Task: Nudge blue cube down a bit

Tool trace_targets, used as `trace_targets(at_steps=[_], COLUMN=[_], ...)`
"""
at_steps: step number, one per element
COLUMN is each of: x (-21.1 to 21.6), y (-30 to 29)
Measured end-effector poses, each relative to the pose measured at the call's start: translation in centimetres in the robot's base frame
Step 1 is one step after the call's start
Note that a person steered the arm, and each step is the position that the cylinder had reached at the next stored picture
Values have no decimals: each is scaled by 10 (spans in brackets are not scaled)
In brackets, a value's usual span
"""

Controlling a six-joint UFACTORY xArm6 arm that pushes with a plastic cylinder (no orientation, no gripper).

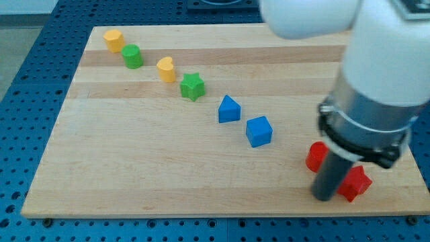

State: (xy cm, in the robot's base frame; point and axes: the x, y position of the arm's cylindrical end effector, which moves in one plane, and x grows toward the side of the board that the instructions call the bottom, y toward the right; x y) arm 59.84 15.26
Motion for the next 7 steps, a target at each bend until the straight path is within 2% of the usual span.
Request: trace_targets(at_steps=[1, 2, 4, 6, 7], x=[0, 0, -9, -73, -78], y=[18, 0, -121, -132, -132])
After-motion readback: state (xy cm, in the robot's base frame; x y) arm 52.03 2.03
